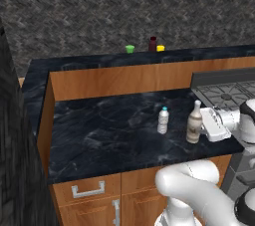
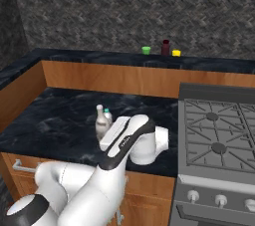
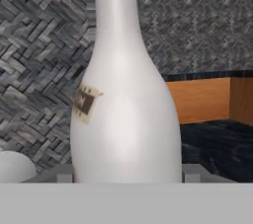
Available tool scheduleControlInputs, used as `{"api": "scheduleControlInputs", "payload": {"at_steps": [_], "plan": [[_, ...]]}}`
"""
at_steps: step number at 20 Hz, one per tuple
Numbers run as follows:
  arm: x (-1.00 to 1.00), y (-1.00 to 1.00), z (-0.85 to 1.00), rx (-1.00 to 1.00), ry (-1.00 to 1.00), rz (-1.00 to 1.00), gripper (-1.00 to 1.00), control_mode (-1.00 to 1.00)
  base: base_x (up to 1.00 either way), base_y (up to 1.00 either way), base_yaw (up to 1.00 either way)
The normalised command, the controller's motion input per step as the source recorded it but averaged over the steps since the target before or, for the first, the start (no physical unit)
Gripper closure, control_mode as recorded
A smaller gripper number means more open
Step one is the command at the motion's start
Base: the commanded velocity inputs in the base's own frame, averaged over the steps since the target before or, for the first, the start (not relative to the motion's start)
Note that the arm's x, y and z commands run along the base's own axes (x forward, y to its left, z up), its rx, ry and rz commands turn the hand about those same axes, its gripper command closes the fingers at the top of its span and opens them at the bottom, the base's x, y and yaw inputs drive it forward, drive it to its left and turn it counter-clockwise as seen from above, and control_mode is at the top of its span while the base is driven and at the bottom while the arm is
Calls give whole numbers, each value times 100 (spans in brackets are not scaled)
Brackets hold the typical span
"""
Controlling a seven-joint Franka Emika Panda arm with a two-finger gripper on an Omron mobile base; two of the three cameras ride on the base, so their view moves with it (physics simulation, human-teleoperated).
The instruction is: Place the drinks on the dining counter in a tight cluster.
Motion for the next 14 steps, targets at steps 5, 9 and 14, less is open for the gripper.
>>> {"api": "scheduleControlInputs", "payload": {"at_steps": [5, 9, 14], "plan": [[-35, 3, 28, -8, 0, -3, 100, -100, 0, 0, 0], [-14, 1, 10, -3, 2, -1, 100, -100, 0, 0, 0], [0, 0, 0, 0, 0, 0, 100, -100, 0, 0, 0]]}}
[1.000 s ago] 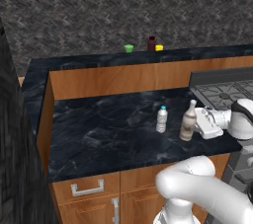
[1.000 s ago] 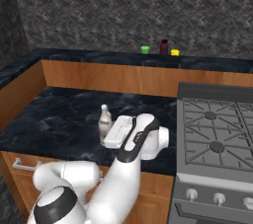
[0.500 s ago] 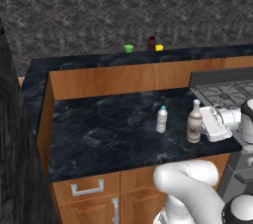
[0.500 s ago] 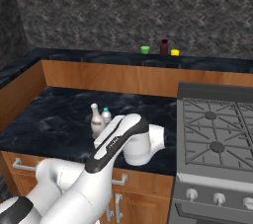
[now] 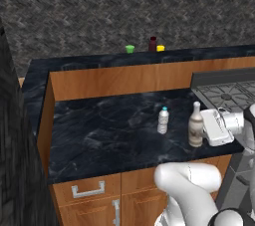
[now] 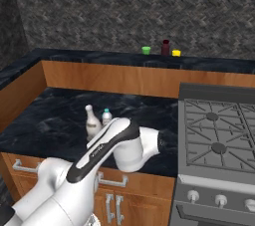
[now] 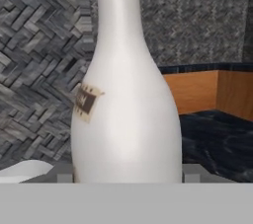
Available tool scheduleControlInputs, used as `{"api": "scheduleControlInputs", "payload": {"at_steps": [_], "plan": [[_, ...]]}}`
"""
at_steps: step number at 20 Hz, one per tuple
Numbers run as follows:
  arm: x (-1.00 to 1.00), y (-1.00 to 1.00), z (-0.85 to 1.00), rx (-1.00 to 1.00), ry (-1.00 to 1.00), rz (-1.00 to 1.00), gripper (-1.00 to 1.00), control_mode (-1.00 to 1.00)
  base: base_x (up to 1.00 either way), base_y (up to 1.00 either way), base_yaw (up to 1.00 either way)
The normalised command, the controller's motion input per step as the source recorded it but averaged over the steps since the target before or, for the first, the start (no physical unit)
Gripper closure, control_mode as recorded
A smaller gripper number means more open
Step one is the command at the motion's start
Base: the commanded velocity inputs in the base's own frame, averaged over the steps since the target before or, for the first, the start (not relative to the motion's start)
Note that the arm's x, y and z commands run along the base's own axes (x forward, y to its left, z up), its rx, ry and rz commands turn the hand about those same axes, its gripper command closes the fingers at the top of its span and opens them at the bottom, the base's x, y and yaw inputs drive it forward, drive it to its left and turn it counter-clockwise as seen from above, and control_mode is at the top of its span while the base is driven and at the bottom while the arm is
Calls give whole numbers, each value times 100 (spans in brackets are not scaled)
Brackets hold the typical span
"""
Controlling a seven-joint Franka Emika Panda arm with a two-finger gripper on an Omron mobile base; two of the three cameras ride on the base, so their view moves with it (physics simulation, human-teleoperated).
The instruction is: Place the drinks on the dining counter in a tight cluster.
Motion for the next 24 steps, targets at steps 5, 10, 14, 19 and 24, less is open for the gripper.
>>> {"api": "scheduleControlInputs", "payload": {"at_steps": [5, 10, 14, 19, 24], "plan": [[0, 0, 0, 0, 0, 0, 100, -100, 0, 0, 0], [-1, 0, 0, 0, 0, 0, 100, 100, -22, -3, -3], [0, 0, 0, 0, 0, 0, 100, 100, -57, -16, -9], [0, 0, 0, 0, 0, 0, 100, 100, -34, -25, -36], [0, 0, 0, 0, 0, 0, 100, 100, 1, -15, -70]]}}
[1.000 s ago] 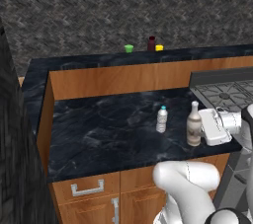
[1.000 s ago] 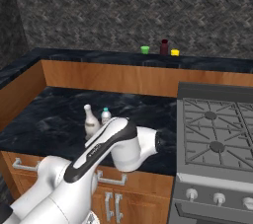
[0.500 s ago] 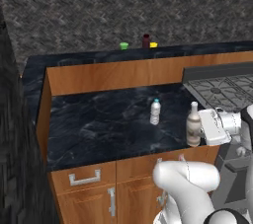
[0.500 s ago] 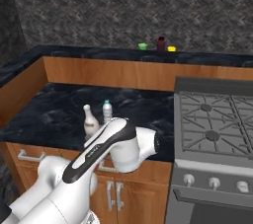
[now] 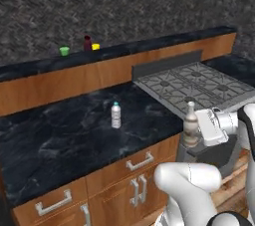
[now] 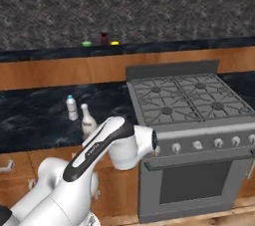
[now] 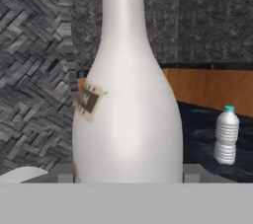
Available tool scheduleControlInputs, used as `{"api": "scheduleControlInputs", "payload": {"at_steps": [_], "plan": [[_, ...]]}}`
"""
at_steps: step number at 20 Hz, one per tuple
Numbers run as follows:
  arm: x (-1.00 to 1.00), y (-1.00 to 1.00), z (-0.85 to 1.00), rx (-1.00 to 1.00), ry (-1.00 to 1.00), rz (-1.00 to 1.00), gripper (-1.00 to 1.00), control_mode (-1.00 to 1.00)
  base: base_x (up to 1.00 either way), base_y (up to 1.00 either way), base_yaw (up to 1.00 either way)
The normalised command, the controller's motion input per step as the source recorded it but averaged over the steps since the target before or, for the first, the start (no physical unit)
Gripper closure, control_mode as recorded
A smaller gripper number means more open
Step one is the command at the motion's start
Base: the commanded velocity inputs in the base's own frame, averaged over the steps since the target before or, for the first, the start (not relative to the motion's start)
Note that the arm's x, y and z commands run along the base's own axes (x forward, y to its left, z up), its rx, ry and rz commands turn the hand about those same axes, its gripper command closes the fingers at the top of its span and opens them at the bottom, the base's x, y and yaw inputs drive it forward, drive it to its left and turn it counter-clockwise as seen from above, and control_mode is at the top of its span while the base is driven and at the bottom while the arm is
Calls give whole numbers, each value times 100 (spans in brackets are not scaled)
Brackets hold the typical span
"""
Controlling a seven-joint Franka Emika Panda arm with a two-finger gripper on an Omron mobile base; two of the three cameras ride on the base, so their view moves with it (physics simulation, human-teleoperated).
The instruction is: Place the drinks on the dining counter in a tight cluster.
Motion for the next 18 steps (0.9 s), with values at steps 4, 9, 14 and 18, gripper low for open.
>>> {"api": "scheduleControlInputs", "payload": {"at_steps": [4, 9, 14, 18], "plan": [[0, 0, 0, 0, 0, 0, 100, 100, 4, -9, -75], [0, 0, 0, 0, 0, 0, 100, 100, 5, -6, -76], [0, 0, 0, 0, 0, 0, 100, 100, 2, -14, -78], [0, 0, 0, 0, 0, 0, 100, 100, 17, -38, -50]]}}
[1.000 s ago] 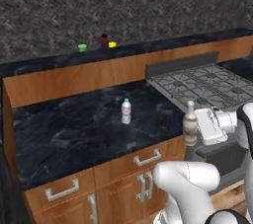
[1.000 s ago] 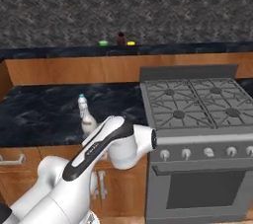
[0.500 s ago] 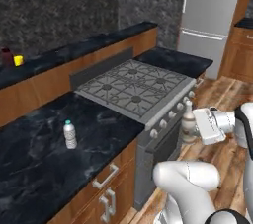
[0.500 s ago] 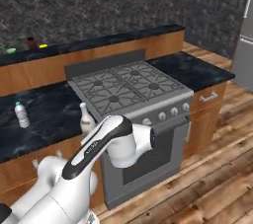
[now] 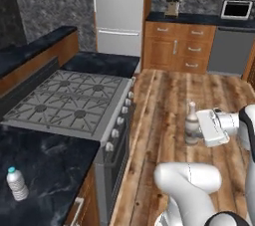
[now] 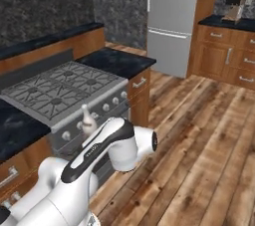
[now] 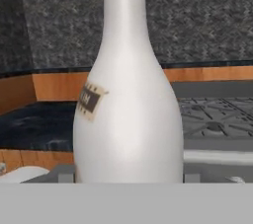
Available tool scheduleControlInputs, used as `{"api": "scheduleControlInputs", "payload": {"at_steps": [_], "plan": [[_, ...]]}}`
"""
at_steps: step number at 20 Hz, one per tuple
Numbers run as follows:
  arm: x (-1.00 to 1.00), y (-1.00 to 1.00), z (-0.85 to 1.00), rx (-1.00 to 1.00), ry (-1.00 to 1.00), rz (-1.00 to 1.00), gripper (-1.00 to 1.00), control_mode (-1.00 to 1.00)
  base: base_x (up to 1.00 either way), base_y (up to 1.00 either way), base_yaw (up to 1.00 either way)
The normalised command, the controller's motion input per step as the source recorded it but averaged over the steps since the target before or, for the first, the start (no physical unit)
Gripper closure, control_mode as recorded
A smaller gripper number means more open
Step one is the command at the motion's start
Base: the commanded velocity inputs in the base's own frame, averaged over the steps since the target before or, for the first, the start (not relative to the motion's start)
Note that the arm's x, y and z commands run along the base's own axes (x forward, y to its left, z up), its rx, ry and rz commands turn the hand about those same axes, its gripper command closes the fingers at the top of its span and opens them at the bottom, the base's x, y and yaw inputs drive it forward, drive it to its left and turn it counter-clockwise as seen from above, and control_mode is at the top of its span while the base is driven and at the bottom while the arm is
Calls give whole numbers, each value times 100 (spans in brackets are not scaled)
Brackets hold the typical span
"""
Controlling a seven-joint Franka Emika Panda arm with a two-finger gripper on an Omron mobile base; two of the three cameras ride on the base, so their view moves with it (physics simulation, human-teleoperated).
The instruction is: Place the drinks on the dining counter in a tight cluster.
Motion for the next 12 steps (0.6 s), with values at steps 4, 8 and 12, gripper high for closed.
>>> {"api": "scheduleControlInputs", "payload": {"at_steps": [4, 8, 12], "plan": [[0, 0, 0, 0, 0, 0, 100, 100, 31, -44, -30], [0, 0, 0, 0, 0, 0, 100, 100, 71, -25, -3], [0, 0, 0, 0, 0, 0, 100, 100, 76, -24, 0]]}}
